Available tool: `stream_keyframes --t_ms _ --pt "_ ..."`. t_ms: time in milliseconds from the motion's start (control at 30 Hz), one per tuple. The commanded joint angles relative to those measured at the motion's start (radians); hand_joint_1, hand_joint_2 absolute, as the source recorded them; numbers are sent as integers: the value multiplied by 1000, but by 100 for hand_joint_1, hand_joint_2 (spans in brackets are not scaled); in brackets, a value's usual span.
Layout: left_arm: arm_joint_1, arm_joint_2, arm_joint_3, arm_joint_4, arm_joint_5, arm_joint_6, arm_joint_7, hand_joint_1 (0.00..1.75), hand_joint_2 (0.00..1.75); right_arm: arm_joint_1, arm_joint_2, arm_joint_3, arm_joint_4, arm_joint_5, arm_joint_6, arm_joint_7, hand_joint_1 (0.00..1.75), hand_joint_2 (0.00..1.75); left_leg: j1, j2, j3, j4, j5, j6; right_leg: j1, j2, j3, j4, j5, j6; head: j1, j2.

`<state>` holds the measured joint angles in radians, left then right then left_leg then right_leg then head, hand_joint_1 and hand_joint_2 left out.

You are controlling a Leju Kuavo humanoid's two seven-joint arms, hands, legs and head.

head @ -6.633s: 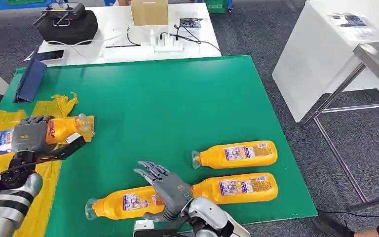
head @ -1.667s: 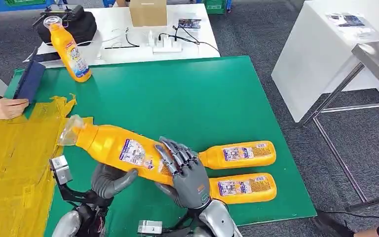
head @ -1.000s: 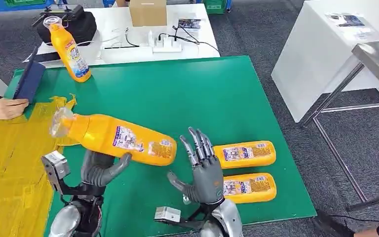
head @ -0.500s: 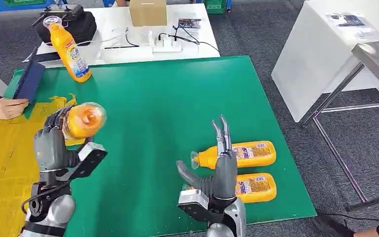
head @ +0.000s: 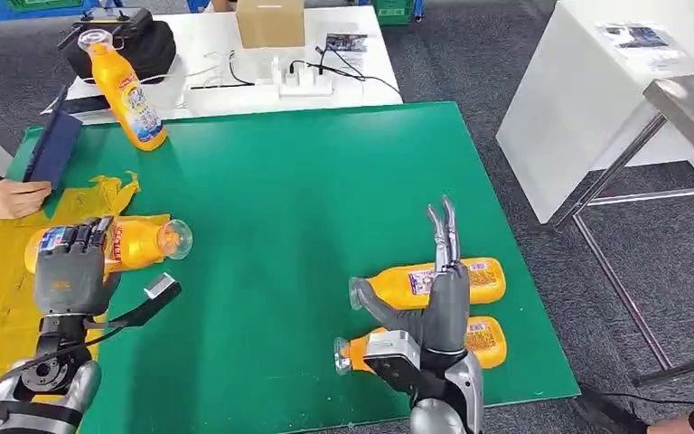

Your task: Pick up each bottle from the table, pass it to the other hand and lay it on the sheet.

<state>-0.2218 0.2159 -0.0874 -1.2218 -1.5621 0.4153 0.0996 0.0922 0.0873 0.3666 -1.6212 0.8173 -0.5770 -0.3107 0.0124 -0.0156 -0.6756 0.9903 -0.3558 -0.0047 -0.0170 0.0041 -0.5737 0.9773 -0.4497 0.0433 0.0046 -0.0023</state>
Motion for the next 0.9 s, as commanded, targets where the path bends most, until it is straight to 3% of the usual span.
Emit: stream_keyframes --t_ms 33,167,200,233,267,433,567,667,700,733,767,900 --pt "-87 60 -57 319 39 -212 -33 175 175 -38 -138 -130 79 68 213 97 0 175 0 1 9 -1 -3 1 1 -1 10 -2 -2 -2 0 0" --pt "-139 10 -74 434 77 -197 -47 175 175 -75 -209 -195 190 88 288 120 0 175 0 -3 9 -1 -1 2 1 -4 9 -3 -2 -1 0 0" --pt "-149 0 -79 453 87 -187 -54 42 175 -86 -214 -210 211 85 298 119 0 175 -1 -4 6 -2 1 1 0 -5 5 -3 -1 0 0 0" --pt "-162 -7 -93 470 91 -179 -68 0 175 -101 -225 -218 234 79 317 112 0 175 -1 -4 9 -1 -1 2 0 -6 9 -3 -2 -1 0 0" --pt "-176 -14 -104 490 102 -177 -74 0 175 -119 -235 -225 260 80 328 107 0 175 -1 -3 4 -2 1 1 -1 -4 2 -3 0 0 0 0" --pt "-229 -36 -139 565 117 -176 -72 0 175 -212 -279 -210 385 126 372 101 0 175 -2 -2 8 -1 0 3 -1 -3 11 -2 0 0 0 0" --pt "-235 -68 -123 551 177 -77 -116 0 175 -250 -325 -189 441 156 396 95 0 175 -2 -5 7 0 2 4 -1 -5 11 -2 1 1 0 0" --pt "-193 -119 -63 397 412 -84 -300 0 175 -262 -380 -176 479 152 442 72 0 175 -2 -6 8 0 2 5 -1 -8 13 -2 0 1 0 0" --pt "-158 -134 -55 292 535 -120 -382 0 175 -270 -402 -174 507 144 462 59 0 175 -2 -7 6 1 3 6 -1 -8 11 -2 1 2 0 0" --pt "-142 -129 -68 242 546 -138 -368 0 175 -273 -409 -177 524 136 461 45 0 175 -2 -7 6 1 3 6 -1 -8 11 -1 0 2 0 0" --pt "-95 -145 -60 115 724 -206 -469 0 175 -282 -419 -176 561 136 474 38 0 175 -2 -6 7 2 2 7 -1 -8 13 -1 0 2 0 0" --pt "-67 -135 -82 43 731 -229 -427 0 175 -288 -417 -177 586 133 467 20 0 175 -3 -5 4 2 2 6 -2 -6 9 -1 1 2 0 0"
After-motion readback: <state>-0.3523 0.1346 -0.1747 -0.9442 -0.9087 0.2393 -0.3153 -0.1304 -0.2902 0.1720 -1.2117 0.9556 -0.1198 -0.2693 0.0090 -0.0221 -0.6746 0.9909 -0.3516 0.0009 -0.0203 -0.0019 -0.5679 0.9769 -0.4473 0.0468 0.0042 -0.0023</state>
